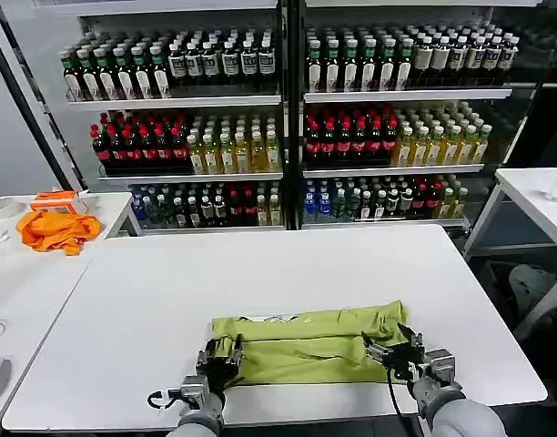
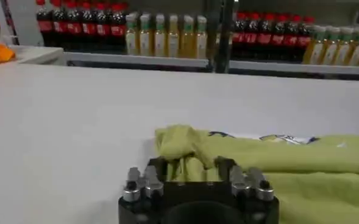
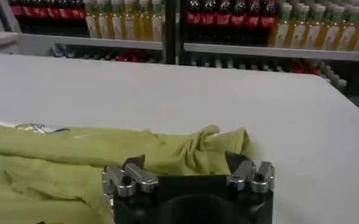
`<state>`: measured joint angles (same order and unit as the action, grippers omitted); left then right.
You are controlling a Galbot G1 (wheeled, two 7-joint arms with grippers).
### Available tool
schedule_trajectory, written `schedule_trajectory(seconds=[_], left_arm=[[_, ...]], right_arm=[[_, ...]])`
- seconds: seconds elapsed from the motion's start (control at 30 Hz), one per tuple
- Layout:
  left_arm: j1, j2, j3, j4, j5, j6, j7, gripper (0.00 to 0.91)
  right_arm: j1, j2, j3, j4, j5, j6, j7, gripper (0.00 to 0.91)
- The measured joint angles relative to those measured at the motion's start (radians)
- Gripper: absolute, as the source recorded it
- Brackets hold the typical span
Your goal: Fold and organize the clothes.
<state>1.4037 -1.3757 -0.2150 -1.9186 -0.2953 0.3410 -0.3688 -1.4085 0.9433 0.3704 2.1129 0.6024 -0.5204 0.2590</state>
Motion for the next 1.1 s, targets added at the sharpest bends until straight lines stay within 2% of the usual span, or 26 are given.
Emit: schedule_trajectory(seconds=[0.27, 0.5, 0.73, 1.1], left_arm=[[0.012, -0.003, -0.020, -0.014, -0.042, -0.002, 0.013, 0.020], [0.009, 0.027, -0.074, -0.046, -0.110, 0.008, 0.027, 0.020], [0.022, 0.079, -0.199, -0.085, -0.217, 0.026, 0.037, 0.020], [0.019, 0.190, -0.470, -0.133, -0.459, 0.078, 0.034, 0.020]], right_arm=[[-0.011, -0.002, 0.015, 0.009, -0.002, 0.002, 0.001, 0.907], [-0.006, -0.007, 0.030, 0.011, 0.002, 0.004, -0.001, 0.907], [0.014, -0.017, 0.043, 0.006, 0.014, 0.004, -0.001, 0.907], [0.044, -0.029, 0.038, -0.006, 0.025, 0.002, -0.001, 0.907]])
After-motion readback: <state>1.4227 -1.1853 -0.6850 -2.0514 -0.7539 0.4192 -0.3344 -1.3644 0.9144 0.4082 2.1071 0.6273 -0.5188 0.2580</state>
